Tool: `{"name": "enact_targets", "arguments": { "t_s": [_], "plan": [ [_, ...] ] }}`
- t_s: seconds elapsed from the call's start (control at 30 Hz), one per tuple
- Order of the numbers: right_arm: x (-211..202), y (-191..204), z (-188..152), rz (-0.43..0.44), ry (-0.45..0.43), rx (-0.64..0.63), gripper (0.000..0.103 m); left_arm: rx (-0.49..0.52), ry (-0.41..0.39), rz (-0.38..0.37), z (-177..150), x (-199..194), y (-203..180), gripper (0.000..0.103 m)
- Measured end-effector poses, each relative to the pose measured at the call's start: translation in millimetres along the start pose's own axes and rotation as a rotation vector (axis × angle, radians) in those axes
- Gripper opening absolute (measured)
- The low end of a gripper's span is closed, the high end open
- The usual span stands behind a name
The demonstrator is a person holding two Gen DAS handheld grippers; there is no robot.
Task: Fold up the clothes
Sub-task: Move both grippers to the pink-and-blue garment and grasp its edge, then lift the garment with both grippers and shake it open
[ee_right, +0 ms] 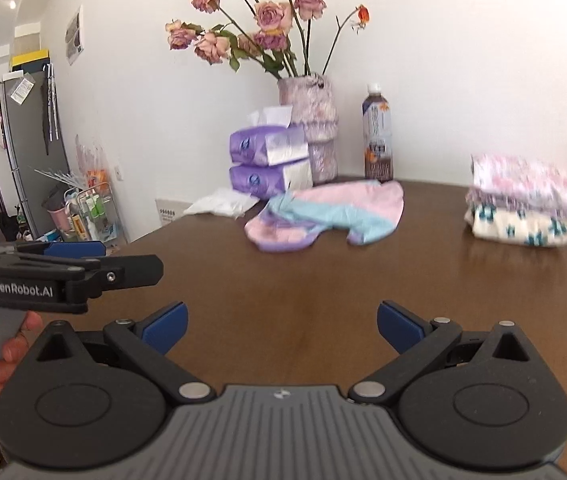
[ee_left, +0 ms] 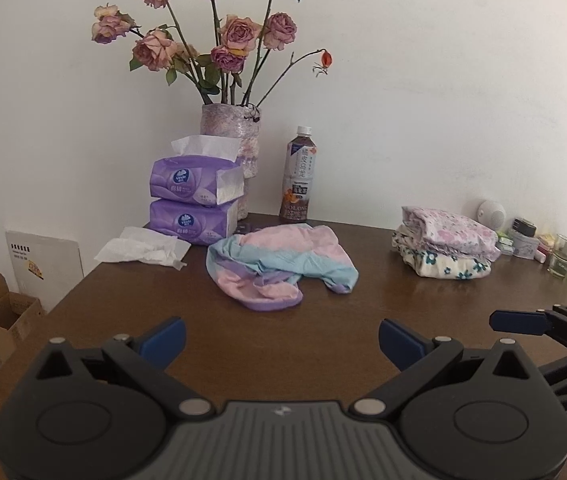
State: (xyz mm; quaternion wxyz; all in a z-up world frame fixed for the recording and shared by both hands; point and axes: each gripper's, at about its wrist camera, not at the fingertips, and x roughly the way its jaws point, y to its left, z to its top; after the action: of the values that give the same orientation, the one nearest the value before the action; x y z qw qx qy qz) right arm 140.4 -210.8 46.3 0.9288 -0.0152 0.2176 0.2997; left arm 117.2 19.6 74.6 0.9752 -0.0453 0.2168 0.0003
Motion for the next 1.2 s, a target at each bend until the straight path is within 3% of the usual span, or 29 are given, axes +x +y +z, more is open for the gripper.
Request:
{"name": "enact_targets", "arguments": {
  "t_s": [0.17,0.4,0.5,0.57,0.73,0.8,0.83,0.87,0.93,1.03,1.2],
  "plan": [
    [63.0,-19.2,25.8,-0.097,0.057,-0.102,0.103,-0.038,0.026,0.093,22.3,72.3,12.0,0.102],
    [149.6,-48.7,46.5,-0.150,0.121,-0.094,0.103,-0.090,0.110,0.184,32.1,172.1,31.2,0.093],
    [183.9,-58.2,53.7,-0.184,0.146,-0.101,0.101,-0.129,0.145,0.171,26.9,196.3,39.6,0.092],
    [203.6,-62.8,57.1,-0.194,0.163,-0.110,0.094,-0.136,0.175,0.155,24.5,208.2,42.1,0.085],
    [238.5,-70.3,59.9,-0.210,0.202,-0.110,0.071,-0.107,0.214,0.137,25.9,224.9,42.1,0.078],
    [245.1,-73.3,59.4,-0.186,0.215,-0.090,0.062,-0.084,0.216,0.137,27.9,230.0,41.2,0.064],
    [247.5,-74.1,59.2,-0.178,0.220,-0.086,0.047,-0.072,0.215,0.141,29.4,232.6,40.8,0.049],
    [249.8,-74.5,59.1,-0.172,0.221,-0.082,0.043,-0.069,0.215,0.133,30.7,234.7,41.7,0.033],
    [251.6,-74.8,59.7,-0.170,0.225,-0.074,0.015,-0.069,0.209,0.111,32.1,236.0,44.8,0.012],
    [238.4,-80.9,63.3,-0.180,0.191,-0.042,0.003,-0.069,0.182,0.077,33.4,231.2,50.2,0.006],
    [204.1,-94.4,71.4,-0.194,0.112,0.021,0.002,0.009,0.064,0.049,42.3,199.0,49.4,0.005]
  ]
}}
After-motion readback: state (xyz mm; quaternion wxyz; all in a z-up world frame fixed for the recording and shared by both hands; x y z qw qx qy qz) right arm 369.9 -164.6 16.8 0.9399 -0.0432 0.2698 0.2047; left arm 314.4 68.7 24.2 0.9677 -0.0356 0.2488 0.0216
